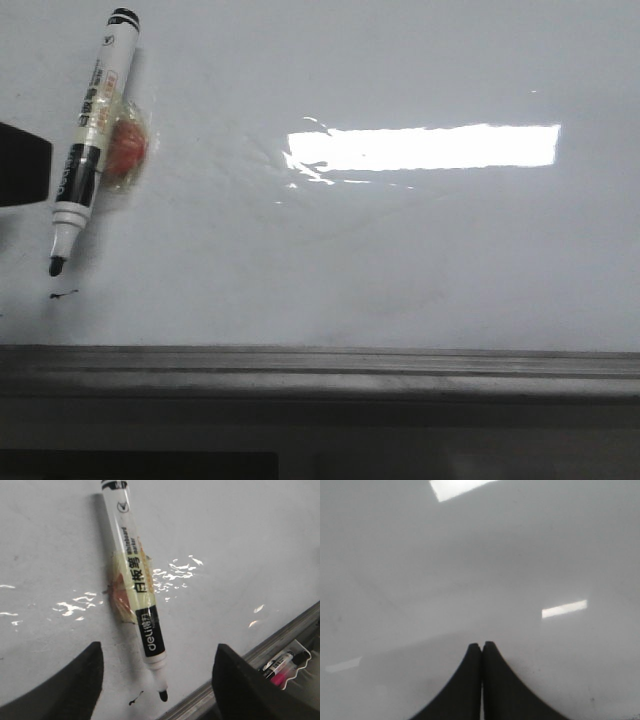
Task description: Write number 6 on whiteboard
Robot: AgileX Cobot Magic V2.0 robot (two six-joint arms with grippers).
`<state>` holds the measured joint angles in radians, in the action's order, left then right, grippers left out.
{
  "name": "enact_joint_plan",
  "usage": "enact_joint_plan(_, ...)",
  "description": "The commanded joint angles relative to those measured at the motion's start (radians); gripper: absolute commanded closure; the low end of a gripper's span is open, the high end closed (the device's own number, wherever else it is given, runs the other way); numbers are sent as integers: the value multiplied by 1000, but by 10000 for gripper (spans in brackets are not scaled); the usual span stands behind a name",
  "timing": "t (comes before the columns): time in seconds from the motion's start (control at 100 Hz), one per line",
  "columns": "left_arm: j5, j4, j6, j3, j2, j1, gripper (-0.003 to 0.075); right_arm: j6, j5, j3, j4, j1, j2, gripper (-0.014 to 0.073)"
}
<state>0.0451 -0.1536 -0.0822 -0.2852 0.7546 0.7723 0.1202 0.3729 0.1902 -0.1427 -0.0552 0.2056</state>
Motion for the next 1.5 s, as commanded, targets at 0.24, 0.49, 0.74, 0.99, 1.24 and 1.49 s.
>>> enact_joint_plan(0.24, 165, -22, -9, -49, 176, 7, 321, -5, -71, 35, -1, -3, 18, 657)
enact_joint_plan(0.49, 194, -24, 8, -49, 214, -34, 420, -5, -76, 35, -1, -3, 18, 657)
enact_joint_plan(0.74, 190, -27, 8, -49, 214, -93, 738, -30, -28, 57, -1, -1, 19, 657)
enact_joint_plan(0.99, 183, -25, 8, -49, 210, -82, 739, -81, 4, 67, -4, 86, 25, 657)
enact_joint_plan(1.24, 179, 115, 8, -49, 168, 79, 739, -296, 108, 141, -72, 273, 96, 657)
enact_joint_plan(1.49, 169, 279, 8, -49, 165, 230, 739, -449, 137, 221, -256, 474, 180, 507)
